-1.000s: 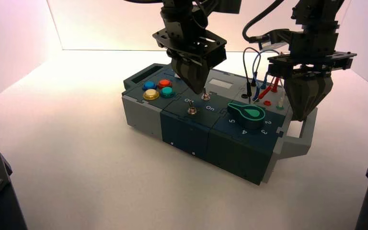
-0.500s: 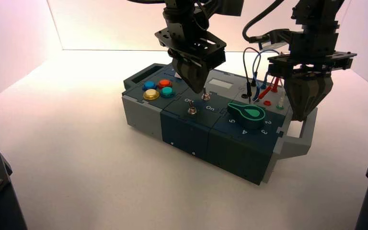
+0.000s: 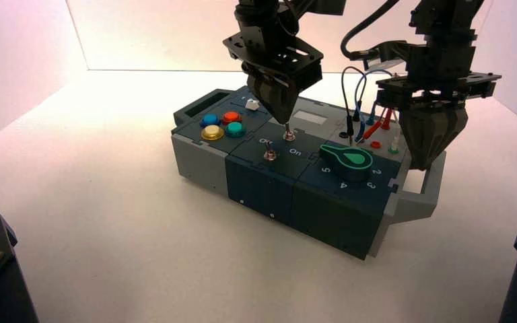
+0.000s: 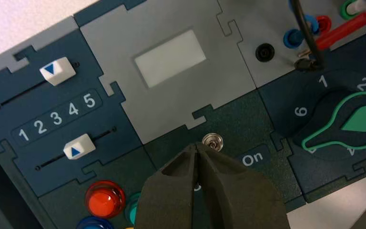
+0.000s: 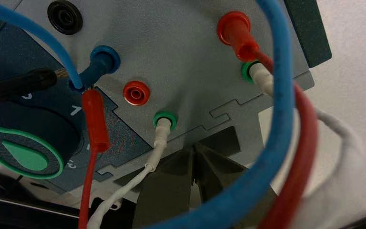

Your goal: Flip the top switch on with the left gripper.

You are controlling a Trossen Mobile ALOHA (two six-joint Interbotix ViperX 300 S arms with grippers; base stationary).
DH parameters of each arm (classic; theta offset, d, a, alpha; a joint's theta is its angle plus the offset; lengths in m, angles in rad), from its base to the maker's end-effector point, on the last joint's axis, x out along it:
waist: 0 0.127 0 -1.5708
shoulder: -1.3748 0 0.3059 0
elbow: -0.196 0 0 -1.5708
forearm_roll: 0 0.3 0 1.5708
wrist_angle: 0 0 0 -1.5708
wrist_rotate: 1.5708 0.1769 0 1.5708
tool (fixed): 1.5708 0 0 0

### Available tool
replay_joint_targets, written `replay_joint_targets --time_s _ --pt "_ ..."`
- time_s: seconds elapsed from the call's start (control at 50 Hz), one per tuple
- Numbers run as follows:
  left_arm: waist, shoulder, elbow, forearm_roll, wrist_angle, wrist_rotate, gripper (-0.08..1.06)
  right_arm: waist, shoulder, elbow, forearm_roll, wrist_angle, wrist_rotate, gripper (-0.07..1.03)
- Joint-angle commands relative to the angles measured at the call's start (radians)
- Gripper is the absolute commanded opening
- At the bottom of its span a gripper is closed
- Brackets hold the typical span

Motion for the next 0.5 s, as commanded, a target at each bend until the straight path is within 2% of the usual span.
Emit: replay_joint_targets --time_s 0.02,0.5 --pt "-0.002 -0.012 -0.025 0.002 0.002 0.003 -0.03 0.003 -0.011 -0.012 0.006 -0.02 -0.003 -0.02" --pt "-0.017 -0.02 -0.025 -0.005 0.02 0.003 -0.03 0.003 -0.011 -0.012 0.006 -0.02 -0.003 -0.02"
